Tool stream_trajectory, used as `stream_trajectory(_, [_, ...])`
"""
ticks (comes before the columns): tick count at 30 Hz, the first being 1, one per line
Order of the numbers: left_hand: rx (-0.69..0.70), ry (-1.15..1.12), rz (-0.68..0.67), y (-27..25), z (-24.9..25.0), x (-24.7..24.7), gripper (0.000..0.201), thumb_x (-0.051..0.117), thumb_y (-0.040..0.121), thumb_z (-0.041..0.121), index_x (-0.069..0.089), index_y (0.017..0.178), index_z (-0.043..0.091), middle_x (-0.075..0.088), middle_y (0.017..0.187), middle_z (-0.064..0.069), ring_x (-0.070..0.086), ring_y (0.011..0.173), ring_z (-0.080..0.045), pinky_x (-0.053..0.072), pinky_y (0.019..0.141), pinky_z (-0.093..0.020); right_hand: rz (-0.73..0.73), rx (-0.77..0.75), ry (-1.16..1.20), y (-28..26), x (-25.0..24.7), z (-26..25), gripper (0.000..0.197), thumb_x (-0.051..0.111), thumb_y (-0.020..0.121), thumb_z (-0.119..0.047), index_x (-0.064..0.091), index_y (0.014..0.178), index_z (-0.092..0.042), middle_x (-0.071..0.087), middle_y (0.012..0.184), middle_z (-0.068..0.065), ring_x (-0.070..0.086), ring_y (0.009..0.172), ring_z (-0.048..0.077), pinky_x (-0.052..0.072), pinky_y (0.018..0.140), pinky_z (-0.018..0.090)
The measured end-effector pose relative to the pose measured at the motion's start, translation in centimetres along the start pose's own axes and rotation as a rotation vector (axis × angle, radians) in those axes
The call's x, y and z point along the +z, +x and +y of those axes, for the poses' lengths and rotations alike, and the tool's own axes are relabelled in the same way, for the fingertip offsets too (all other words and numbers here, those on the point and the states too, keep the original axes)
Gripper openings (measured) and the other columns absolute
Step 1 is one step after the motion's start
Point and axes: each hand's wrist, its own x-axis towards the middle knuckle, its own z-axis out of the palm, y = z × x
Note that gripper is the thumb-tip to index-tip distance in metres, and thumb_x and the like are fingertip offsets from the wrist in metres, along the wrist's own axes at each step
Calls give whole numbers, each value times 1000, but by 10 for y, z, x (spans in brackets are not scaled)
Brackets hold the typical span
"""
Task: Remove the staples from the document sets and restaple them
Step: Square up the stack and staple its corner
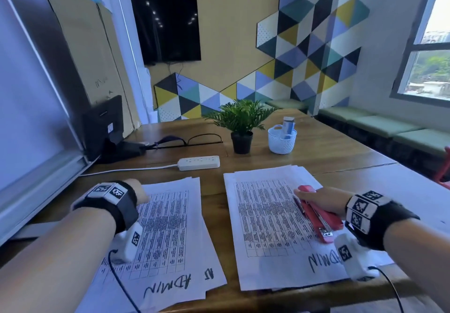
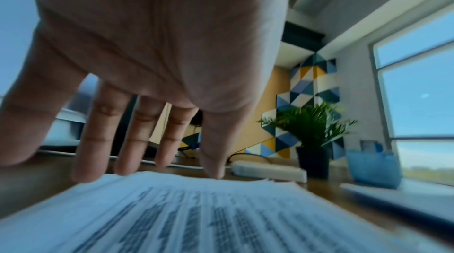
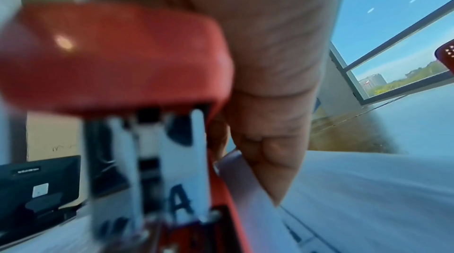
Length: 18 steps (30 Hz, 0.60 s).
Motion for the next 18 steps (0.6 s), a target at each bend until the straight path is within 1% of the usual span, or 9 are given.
stream_trajectory(3, [-24, 60, -29, -1, -6, 10, 55, 45, 99, 46, 46, 140, 9, 51, 142, -7, 51, 129, -19, 41, 101, -26, -12, 21, -115, 9, 3, 0, 108, 44, 45, -94, 68, 106, -8, 68, 110, 13, 67, 98, 27, 49, 97, 38])
stream_trajectory(6, [1, 35, -83, -2, -11, 13, 56, 57, 92, 48, 52, 138, 16, 54, 140, -3, 54, 124, -18, 45, 93, -25, -8, 32, -189, 9, 2, -7, 118, 39, 42, -96, 63, 114, -5, 66, 113, 14, 66, 100, 28, 48, 98, 37])
stream_trajectory(7, [-2, 4, -86, 0, -13, 14, 57, 60, 90, 48, 54, 136, 15, 56, 138, -3, 56, 122, -18, 46, 89, -25, -6, 36, -184, 3, 1, -13, 115, 39, 46, -95, 63, 112, -4, 67, 112, 14, 66, 99, 28, 49, 97, 37])
stream_trajectory(10, [12, -88, -97, 6, -16, 18, 59, 65, 88, 45, 55, 135, 11, 57, 137, -6, 57, 122, -21, 46, 76, -21, 18, 62, -204, -6, 0, -23, 82, 37, 80, -76, 61, 110, -3, 65, 113, 13, 64, 102, 26, 48, 93, 34])
stream_trajectory(12, [-25, -141, -89, 9, -15, 17, 67, 73, 82, 42, 55, 135, 6, 56, 137, -10, 59, 118, -24, 48, 77, -23, 45, 51, -207, -6, 0, -27, 78, 35, 83, -73, 65, 98, -3, 67, 109, 14, 65, 99, 25, 49, 93, 33])
stream_trajectory(14, [-86, -155, -81, 10, -12, 16, 73, 82, 73, 37, 54, 128, -4, 62, 127, -15, 62, 102, -25, 51, 86, -30, 77, 32, -193, -8, 1, -34, 73, 34, 83, -74, 63, 82, -6, 68, 100, 14, 66, 93, 26, 50, 89, 32])
stream_trajectory(16, [-113, -111, -15, 11, -8, 16, 49, 84, 74, 27, 57, 108, 4, 68, 100, -13, 59, 88, -24, 52, 84, -33, 110, 4, -161, -11, 2, -41, 70, 32, 85, -72, 58, 71, -9, 64, 84, 10, 63, 82, 24, 46, 79, 30])
stream_trajectory(17, [-106, -59, 25, 9, -5, 14, 37, 81, 75, 24, 54, 96, 10, 62, 86, -8, 59, 86, -25, 53, 82, -32, 131, -10, -140, -14, 3, -46, 68, 32, 87, -70, 56, 67, -9, 61, 77, 8, 60, 75, 21, 44, 74, 28])
stream_trajectory(18, [-112, -18, 47, 8, -5, 10, 33, 77, 75, 22, 53, 95, 12, 56, 80, -5, 61, 88, -27, 54, 82, -30, 153, -32, -108, -15, 5, -49, 66, 32, 88, -68, 54, 65, -10, 58, 71, 5, 57, 69, 18, 41, 70, 28])
